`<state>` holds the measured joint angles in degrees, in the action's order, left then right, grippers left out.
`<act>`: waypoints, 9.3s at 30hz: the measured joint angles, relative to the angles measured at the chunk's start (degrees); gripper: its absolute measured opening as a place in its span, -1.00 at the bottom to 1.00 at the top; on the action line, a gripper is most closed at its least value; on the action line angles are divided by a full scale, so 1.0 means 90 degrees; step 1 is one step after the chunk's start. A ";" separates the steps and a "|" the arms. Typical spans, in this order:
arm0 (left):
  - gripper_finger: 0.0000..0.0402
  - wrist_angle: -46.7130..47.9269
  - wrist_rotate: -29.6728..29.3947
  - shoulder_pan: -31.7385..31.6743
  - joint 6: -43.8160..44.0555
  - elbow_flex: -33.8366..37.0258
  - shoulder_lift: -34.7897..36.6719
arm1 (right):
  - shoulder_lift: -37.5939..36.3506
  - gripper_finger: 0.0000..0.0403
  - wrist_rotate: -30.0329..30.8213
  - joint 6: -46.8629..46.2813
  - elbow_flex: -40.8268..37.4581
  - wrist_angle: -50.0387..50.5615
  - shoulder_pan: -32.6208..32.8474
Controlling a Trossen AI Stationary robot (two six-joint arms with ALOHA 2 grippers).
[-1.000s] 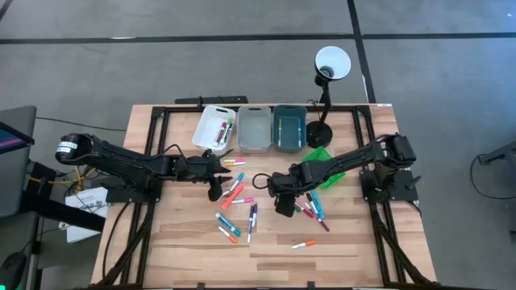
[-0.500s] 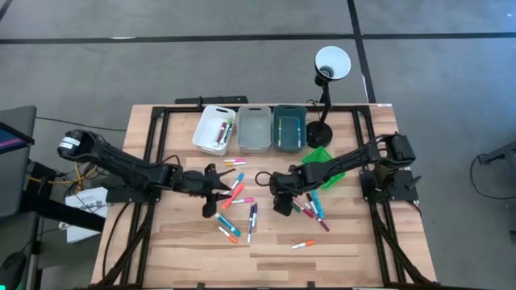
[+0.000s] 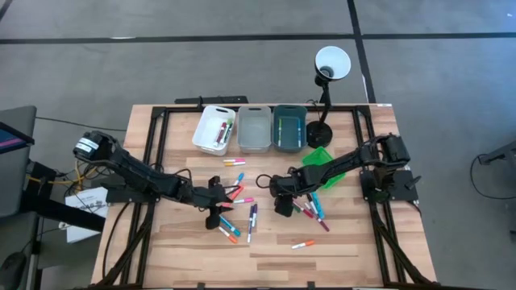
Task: Pick & Place Markers
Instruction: Put the green marker pen into the blue bin, then put the orange highlighter pen into the gray bin, then put the blue highlighter pen into the gray bin
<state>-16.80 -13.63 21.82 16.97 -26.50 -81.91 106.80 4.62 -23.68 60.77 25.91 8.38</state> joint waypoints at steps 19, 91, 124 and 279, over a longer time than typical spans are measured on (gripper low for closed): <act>-0.40 -0.0191 -0.0007 0.0017 -0.0007 0.0002 0.0095 | 0.0091 -0.93 -0.0075 0.0197 0.0361 -0.0107 -0.0125; -0.40 0.0380 -0.0673 -0.0005 0.0810 0.0007 0.0067 | 0.1119 -0.36 0.0907 0.1346 0.3669 0.2505 -0.3805; -0.60 0.0258 -0.1018 -0.0010 0.1537 0.0007 -0.0770 | -0.1714 -0.42 0.2296 0.2133 0.4657 0.4420 -0.0980; -0.37 -0.0442 -0.0126 -0.2793 -0.1419 -0.1829 -0.0066 | -0.2781 -0.19 0.0284 -0.1440 0.0454 0.4678 0.0166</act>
<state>-20.77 -14.76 -3.31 4.20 -42.96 -82.50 81.77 7.18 -36.65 64.86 68.01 9.87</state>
